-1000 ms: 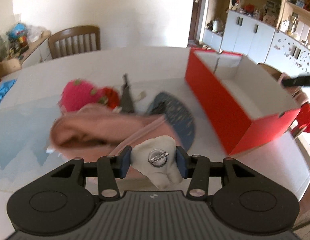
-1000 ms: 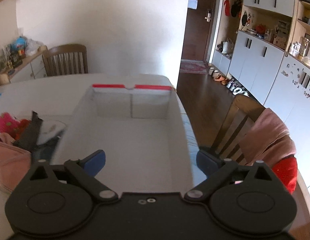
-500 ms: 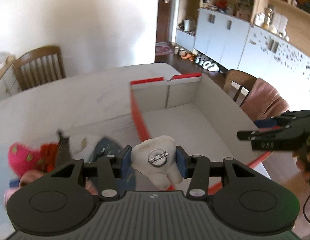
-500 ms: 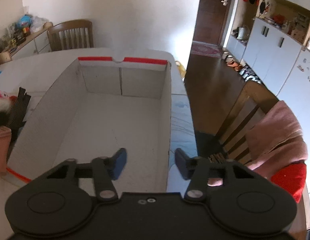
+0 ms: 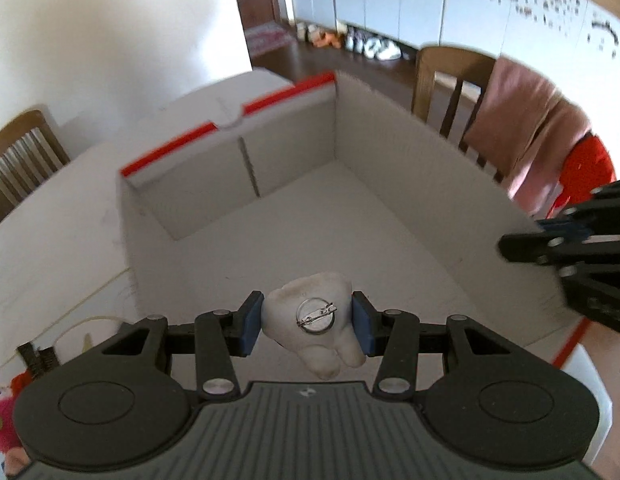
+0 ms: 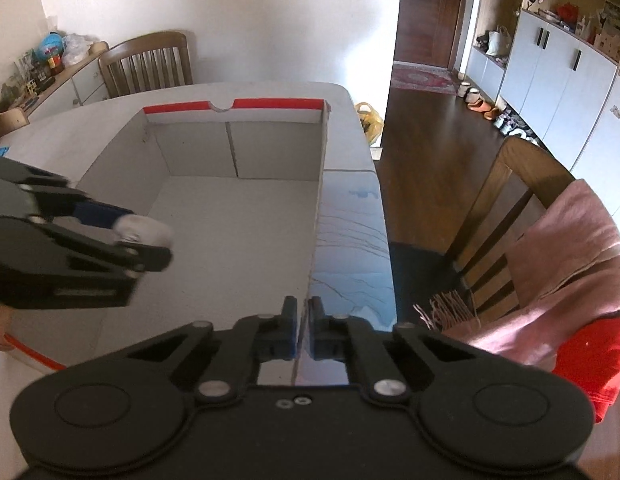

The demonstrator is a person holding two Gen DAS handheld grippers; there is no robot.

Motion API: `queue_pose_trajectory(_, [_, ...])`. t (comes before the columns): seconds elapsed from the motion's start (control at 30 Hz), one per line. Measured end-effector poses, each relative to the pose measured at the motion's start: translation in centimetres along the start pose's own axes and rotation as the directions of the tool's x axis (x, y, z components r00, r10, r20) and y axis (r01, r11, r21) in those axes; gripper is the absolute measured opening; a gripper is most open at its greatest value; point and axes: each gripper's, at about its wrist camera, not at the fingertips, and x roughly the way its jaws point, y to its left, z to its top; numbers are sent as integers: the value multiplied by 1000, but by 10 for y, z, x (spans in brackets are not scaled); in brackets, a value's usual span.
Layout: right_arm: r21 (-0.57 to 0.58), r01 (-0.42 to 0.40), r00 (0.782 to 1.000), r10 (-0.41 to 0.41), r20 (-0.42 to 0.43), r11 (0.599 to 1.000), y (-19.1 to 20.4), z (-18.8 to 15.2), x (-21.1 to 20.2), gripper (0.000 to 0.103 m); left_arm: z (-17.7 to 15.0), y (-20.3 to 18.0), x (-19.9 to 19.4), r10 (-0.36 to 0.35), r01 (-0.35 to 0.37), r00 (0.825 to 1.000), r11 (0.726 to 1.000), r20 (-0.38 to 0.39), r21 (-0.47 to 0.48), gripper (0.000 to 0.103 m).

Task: Organize objects
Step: 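Carry the plush with the left gripper into the red-and-white box, then open the left gripper to drop the plush in the box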

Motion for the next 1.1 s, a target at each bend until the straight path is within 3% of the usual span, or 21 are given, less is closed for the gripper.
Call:
queue_pose_trajectory(0.23, [-12, -9, 1000, 9, -9, 1000, -1, 1, 0, 4, 4, -2, 40, -17, 19, 993, 1000, -120, 15, 46])
queue_pose_trajectory(0.53, [-14, -15, 1000, 15, -18, 1000, -2, 4, 1, 4, 1, 1, 68, -60, 60, 964, 998, -258, -10, 48])
queue_pose_trajectory(0.7, [-12, -17, 1000, 17, -19, 1000, -3, 4, 2, 4, 1, 4, 69, -62, 58, 964, 998, -259, -23, 50])
queue_pose_trajectory(0.9, [-14, -16, 1000, 16, -20, 1000, -4, 4, 3, 4, -1, 6, 54, -22, 17, 978, 1000, -206, -26, 66])
queue_pose_trajectory(1.1, [-16, -18, 1000, 18, -20, 1000, -5, 4, 3, 4, -8, 11, 29, -21, 10, 988, 997, -153, -72, 66])
